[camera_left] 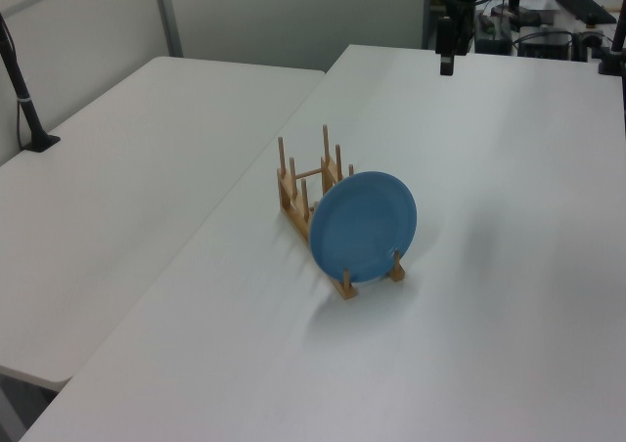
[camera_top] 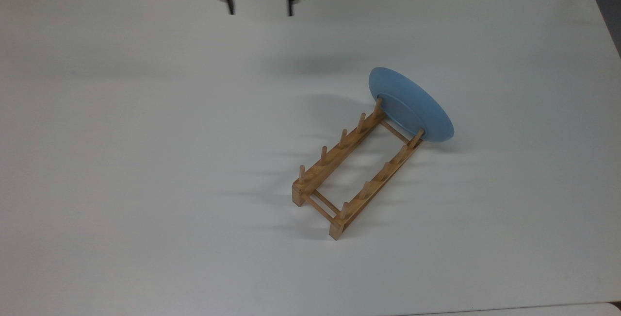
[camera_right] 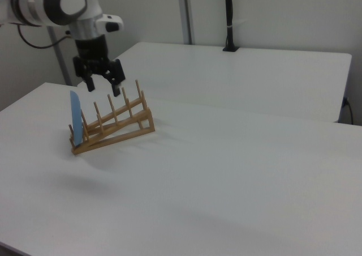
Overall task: Pick plate from plate rack
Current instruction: 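Move the open gripper toward the rim of the blue plate in the rack, then lower the gripper onto the plate rim and close it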
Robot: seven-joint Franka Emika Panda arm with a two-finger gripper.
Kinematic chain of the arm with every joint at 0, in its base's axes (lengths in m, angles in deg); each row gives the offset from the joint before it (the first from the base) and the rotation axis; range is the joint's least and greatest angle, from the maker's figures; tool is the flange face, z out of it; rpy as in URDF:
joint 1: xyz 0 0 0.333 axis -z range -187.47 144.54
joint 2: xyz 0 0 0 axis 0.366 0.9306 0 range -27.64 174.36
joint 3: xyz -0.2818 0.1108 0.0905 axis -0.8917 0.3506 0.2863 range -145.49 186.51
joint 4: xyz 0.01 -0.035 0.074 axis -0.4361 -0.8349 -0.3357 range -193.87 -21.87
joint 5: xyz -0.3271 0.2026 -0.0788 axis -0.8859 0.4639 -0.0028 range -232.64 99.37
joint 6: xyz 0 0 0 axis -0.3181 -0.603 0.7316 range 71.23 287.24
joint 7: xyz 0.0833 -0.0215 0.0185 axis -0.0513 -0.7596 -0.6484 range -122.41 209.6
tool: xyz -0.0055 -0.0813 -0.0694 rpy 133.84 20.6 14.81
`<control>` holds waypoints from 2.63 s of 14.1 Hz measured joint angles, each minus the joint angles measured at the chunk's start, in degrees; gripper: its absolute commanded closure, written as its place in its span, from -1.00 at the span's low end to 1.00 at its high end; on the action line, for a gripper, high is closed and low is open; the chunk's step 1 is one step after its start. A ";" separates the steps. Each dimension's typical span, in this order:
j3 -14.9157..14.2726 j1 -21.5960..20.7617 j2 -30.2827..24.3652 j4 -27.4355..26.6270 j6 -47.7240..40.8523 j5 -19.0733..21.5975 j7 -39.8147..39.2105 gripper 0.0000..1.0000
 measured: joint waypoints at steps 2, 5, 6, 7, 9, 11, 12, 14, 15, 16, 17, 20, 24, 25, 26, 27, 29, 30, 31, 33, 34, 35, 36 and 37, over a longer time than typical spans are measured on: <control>1.02 -2.70 -0.01 0.88 0.69 -1.29 -0.21 -0.48; 2.30 -7.63 0.11 1.06 5.51 -6.00 -0.21 -0.35; 3.27 -8.77 0.37 1.04 7.15 -8.03 -0.20 -0.35; 4.39 -9.67 0.79 1.01 8.50 -10.49 -0.20 -0.29; 6.40 -12.39 2.49 0.93 11.20 -16.84 -0.11 -0.26; 6.82 -14.45 3.98 0.89 12.37 -20.03 -0.08 -0.26; 7.06 -15.15 4.70 0.88 12.60 -21.13 -0.08 -0.24; 8.24 -15.80 6.25 0.85 13.05 -23.26 0.00 -0.23; 8.85 -16.03 7.02 0.83 13.37 -24.50 0.55 -0.20; 9.61 -16.17 7.85 0.81 13.66 -26.07 1.42 -0.19; 10.23 -16.49 8.64 0.79 13.87 -27.54 2.66 -0.16; 12.05 -17.54 10.71 0.66 14.32 -31.36 6.48 -0.10; 12.79 -18.02 12.27 0.59 14.62 -35.29 9.24 -0.03; 12.85 -18.02 12.56 0.57 14.64 -36.25 9.33 -0.03; 12.90 -18.02 12.91 0.55 14.64 -37.01 9.51 -0.03; 12.94 -18.03 13.27 0.52 14.64 -37.58 9.59 -0.02; 13.05 -18.03 14.16 0.46 14.66 -38.52 9.69 0.04; 13.24 -18.06 14.61 0.45 14.75 -38.71 9.70 0.16; 13.52 -18.15 14.95 0.45 14.90 -38.95 9.72 0.35; 14.10 -18.44 15.32 0.45 14.99 -39.48 9.93 0.99; 14.16 -18.64 15.32 0.45 15.05 -39.79 9.95 1.00; 14.16 -18.79 15.33 0.46 15.42 -40.17 9.97 1.00; 14.15 -18.80 15.33 0.45 15.72 -40.31 9.97 1.00; 14.14 -18.79 15.34 0.37 15.88 -40.79 9.97 1.00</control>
